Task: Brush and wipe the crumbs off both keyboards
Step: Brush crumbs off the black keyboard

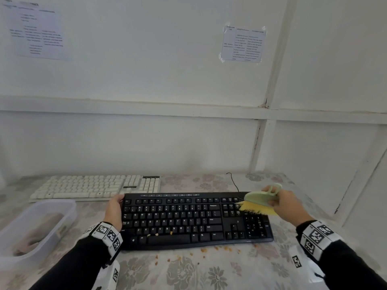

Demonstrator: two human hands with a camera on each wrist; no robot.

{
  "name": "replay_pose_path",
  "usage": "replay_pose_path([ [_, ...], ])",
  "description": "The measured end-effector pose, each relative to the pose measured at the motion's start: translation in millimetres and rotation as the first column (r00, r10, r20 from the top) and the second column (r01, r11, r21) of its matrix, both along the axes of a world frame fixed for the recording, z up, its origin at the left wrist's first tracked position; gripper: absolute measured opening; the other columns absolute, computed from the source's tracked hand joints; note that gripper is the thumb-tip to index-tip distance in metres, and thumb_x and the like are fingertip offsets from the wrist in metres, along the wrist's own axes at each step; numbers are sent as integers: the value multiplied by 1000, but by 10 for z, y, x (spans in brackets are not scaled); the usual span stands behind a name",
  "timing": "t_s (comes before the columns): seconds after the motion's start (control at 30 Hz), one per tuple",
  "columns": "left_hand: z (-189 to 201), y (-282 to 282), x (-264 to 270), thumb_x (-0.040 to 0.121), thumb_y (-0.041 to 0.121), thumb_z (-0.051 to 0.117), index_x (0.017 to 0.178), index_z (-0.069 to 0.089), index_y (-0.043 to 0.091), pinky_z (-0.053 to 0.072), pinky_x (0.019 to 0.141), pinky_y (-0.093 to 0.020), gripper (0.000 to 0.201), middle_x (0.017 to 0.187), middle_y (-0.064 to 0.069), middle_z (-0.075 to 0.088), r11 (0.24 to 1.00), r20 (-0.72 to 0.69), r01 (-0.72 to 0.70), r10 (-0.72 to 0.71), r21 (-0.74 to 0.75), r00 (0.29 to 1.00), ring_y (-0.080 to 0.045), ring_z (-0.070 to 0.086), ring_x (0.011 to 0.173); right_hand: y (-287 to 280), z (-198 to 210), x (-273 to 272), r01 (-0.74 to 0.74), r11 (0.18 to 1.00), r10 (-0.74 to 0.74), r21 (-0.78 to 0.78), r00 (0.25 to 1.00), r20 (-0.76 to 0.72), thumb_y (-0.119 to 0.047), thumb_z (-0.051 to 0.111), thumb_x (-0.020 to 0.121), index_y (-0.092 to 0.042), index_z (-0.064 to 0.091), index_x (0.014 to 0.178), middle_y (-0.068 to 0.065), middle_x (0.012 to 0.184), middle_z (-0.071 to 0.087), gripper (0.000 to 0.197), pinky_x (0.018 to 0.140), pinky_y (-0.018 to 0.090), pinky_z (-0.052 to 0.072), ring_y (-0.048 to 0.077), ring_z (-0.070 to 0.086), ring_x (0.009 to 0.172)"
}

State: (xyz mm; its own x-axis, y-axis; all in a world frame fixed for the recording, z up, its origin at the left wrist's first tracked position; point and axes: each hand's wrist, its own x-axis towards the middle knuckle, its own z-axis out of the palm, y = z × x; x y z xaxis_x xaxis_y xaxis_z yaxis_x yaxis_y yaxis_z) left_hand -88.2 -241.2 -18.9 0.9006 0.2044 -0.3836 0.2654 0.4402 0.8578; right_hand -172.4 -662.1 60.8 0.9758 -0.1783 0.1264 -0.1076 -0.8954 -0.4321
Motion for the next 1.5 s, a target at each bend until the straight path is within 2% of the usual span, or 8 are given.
replay_pose_path([
  [0.27,22,-37,-17,93,31,37,74,59,10,43,61,-34,36,48,-4,62,1000,-4,-20,20,23,1000,-27,55,60,-231,84,12,154,973,-154,-173,988,11,0,46,86,-5,61,108,13,86,59,28,57,27,36,23,47,68],
  [0.47,38,-30,-24,92,32,38,75,60,10,43,62,-34,36,48,-5,62,999,-22,-29,30,28,999,-28,53,65,374,136,-42,-274,961,274,46,962,9,3,50,88,-29,54,98,-7,82,56,34,58,11,37,10,55,72],
  [0.6,42,-38,-25,95,30,36,74,58,10,41,60,-33,36,45,-4,61,998,-15,-60,60,32,998,-26,60,47,627,-19,11,-362,924,366,122,930,-17,3,52,88,-21,60,108,-3,102,57,32,77,13,39,12,53,95],
  [0.7,39,-52,-29,95,28,35,73,57,10,40,59,-33,36,43,-3,60,997,-8,-66,67,30,998,-20,58,36,571,-74,2,-323,939,329,116,943,-40,4,51,88,-17,61,114,-2,103,54,35,82,16,36,11,50,96],
  [0.9,51,-47,-33,94,29,37,74,57,11,42,60,-34,34,45,-3,61,998,-13,-62,62,12,998,-26,56,56,113,-43,-94,-173,984,177,37,975,-133,5,49,87,-25,56,107,3,100,56,37,77,23,39,19,54,94],
  [1.13,74,-50,-50,94,31,36,75,58,11,43,62,-35,35,46,-4,61,999,-20,-40,39,-16,999,-27,52,66,-198,7,-179,36,988,-53,-150,992,-112,-1,49,87,-12,51,100,3,78,51,17,52,19,31,18,53,71],
  [1.3,97,-76,-71,95,30,35,74,56,11,41,62,-34,35,44,-3,60,1000,-16,-29,29,-6,999,-26,51,65,65,137,-248,199,976,-211,88,964,163,-3,55,84,-10,46,86,0,57,44,11,43,21,28,10,41,50],
  [1.5,78,-45,-57,93,31,37,74,58,12,43,64,-35,34,48,-3,61,999,-15,-37,37,8,999,-27,52,65,457,-77,-143,106,916,-226,388,934,278,4,57,82,-15,46,80,4,62,53,22,34,9,36,11,45,47],
])
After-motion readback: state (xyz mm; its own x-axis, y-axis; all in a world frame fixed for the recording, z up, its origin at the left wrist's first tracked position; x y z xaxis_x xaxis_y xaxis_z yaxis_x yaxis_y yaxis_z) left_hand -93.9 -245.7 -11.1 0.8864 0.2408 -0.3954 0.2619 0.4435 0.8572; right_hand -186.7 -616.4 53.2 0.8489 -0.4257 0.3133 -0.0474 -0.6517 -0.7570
